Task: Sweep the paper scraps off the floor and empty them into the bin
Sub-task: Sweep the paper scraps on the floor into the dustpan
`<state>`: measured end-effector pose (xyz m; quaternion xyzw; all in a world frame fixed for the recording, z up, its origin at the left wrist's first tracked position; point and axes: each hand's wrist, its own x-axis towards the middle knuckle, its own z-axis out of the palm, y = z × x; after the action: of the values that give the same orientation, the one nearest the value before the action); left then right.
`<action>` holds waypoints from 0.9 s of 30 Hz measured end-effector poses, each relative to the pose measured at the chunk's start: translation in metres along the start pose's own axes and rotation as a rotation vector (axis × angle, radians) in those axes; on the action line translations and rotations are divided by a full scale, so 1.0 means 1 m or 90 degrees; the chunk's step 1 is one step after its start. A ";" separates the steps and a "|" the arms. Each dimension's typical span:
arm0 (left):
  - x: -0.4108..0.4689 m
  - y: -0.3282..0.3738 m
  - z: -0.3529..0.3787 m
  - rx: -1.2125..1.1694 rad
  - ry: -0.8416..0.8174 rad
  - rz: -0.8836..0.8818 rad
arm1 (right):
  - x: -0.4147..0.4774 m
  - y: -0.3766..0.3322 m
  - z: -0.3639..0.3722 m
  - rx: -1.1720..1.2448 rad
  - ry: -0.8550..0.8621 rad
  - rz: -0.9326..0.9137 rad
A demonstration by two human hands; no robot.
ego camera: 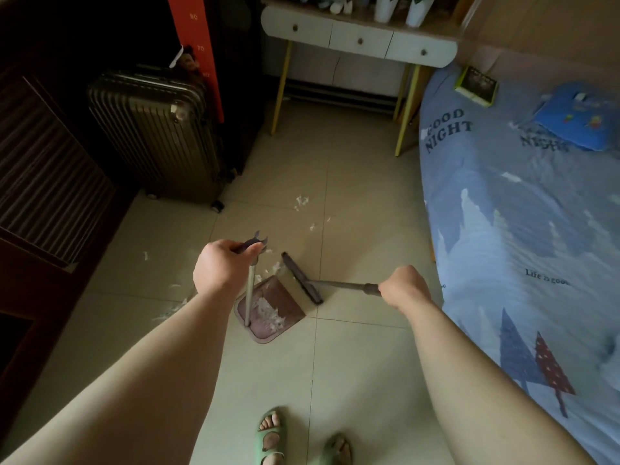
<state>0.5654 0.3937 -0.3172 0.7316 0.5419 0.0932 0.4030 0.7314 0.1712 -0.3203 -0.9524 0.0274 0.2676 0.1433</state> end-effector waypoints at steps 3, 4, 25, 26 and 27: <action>0.001 0.014 0.007 0.000 -0.004 0.006 | 0.005 0.017 -0.007 0.019 0.009 0.020; 0.002 0.019 0.010 0.001 -0.005 0.008 | 0.007 0.023 -0.010 0.024 0.016 0.029; -0.020 0.081 0.118 0.018 0.003 -0.015 | 0.113 0.099 -0.061 0.113 -0.025 0.142; -0.023 0.079 0.121 0.014 0.006 -0.021 | 0.111 0.091 -0.057 0.110 -0.030 0.123; -0.025 0.078 0.125 0.010 0.012 -0.027 | 0.111 0.085 -0.052 0.103 -0.034 0.104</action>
<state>0.6829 0.3039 -0.3377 0.7222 0.5615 0.0873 0.3942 0.8415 0.0779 -0.3569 -0.9249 0.1223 0.3005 0.1981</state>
